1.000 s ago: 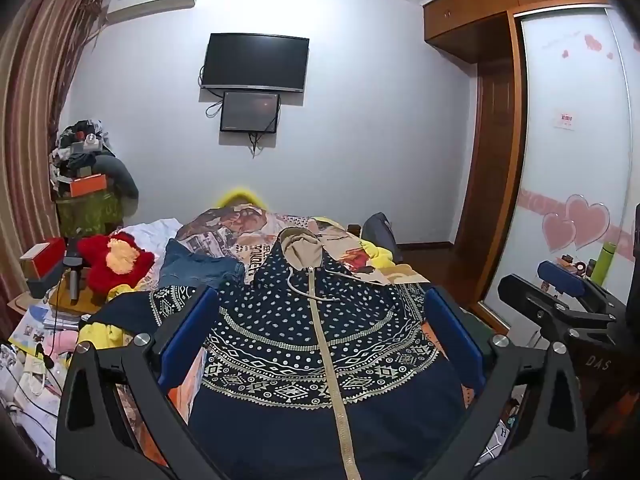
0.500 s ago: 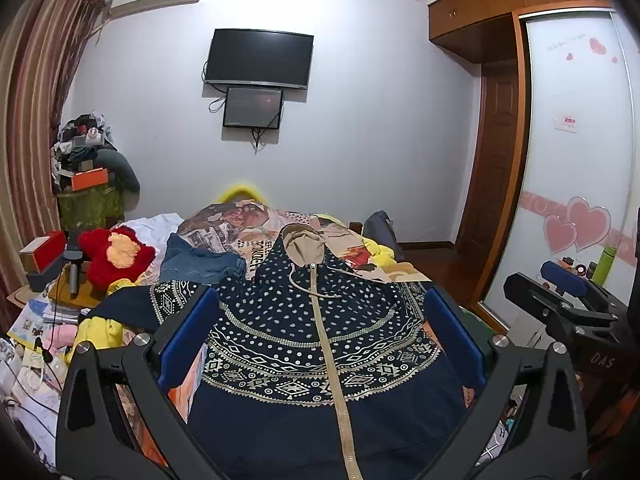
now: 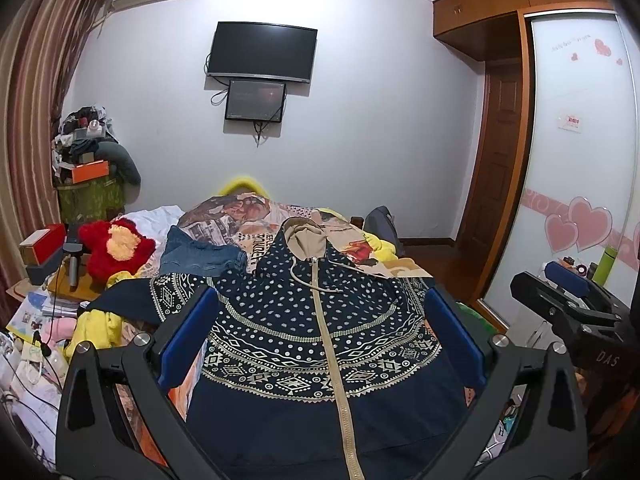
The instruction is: Fold large clothes
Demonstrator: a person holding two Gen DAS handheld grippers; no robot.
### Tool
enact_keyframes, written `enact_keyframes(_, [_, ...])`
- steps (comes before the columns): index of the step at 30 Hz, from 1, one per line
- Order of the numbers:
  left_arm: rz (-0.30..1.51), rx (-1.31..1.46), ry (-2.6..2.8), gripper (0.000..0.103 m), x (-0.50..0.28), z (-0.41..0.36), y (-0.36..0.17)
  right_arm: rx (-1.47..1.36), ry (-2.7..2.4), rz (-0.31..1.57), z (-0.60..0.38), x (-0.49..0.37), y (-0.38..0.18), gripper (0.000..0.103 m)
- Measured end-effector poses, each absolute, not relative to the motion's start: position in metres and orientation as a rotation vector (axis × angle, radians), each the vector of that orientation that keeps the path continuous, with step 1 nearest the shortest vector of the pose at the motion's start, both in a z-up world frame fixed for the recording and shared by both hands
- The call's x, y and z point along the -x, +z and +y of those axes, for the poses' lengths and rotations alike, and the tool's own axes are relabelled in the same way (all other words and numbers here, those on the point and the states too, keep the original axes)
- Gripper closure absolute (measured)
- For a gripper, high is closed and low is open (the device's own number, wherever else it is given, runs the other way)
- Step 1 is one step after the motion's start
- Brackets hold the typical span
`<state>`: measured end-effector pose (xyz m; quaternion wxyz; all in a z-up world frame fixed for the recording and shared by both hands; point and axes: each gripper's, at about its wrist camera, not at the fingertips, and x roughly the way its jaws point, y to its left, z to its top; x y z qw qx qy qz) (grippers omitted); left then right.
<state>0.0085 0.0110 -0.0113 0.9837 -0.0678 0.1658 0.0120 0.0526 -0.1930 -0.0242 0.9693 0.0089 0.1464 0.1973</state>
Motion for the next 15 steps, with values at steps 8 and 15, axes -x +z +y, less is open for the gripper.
enact_keyframes(8, [0.332,0.124,0.03,0.0,-0.0084,0.0088,-0.0114,-0.016,0.4,0.294,-0.1931,-0.0525,-0.0244,0.0])
enact_keyframes(15, [0.326,0.127,0.027,0.0,-0.0078,0.0081,-0.0108,-0.015,0.398,0.296,-0.1931,-0.0523,-0.023,0.0])
